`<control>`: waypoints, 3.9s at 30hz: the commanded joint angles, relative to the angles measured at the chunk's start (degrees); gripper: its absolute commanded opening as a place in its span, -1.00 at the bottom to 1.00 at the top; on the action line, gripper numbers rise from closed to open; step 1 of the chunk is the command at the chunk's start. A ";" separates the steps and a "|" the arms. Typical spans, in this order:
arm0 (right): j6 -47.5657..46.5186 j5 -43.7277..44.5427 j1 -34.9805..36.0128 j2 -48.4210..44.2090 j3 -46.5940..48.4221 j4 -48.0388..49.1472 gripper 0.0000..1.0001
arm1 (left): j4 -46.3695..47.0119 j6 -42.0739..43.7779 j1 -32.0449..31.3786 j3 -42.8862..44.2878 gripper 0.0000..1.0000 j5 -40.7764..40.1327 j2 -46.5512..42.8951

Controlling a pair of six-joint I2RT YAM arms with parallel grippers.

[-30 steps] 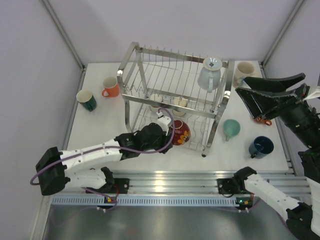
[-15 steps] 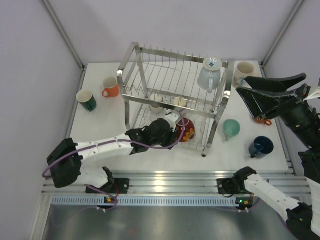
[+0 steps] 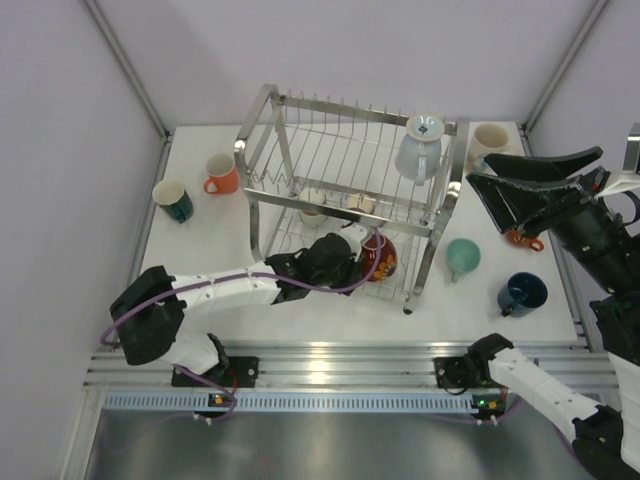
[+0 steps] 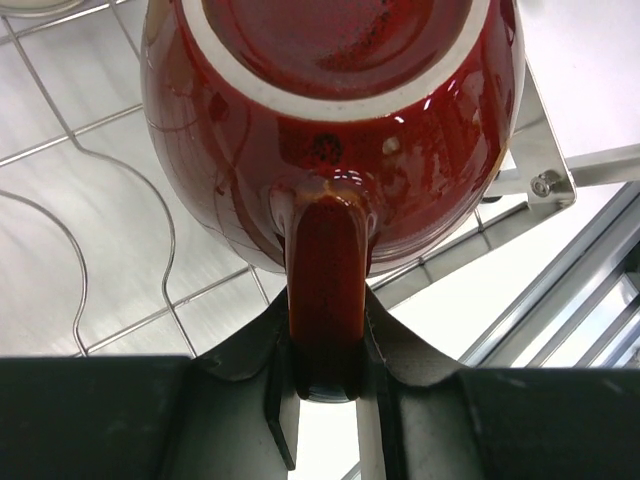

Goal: Load the cups into the dish rack
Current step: Place the cup upside down on the dish rack

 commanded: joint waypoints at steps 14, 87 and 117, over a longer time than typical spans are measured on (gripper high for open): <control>-3.26 3.07 -0.60 -1.66 0.17 -1.15 0.20 | 12.13 0.18 0.25 8.57 -1.00 -5.93 5.43; -8.80 7.02 -0.60 -3.85 -0.10 -3.96 0.22 | 13.19 2.46 1.04 26.50 -0.40 -17.28 26.26; -6.52 6.76 -0.60 -4.03 1.04 -6.42 0.23 | 8.88 -1.84 -0.10 15.61 -0.28 -9.46 16.51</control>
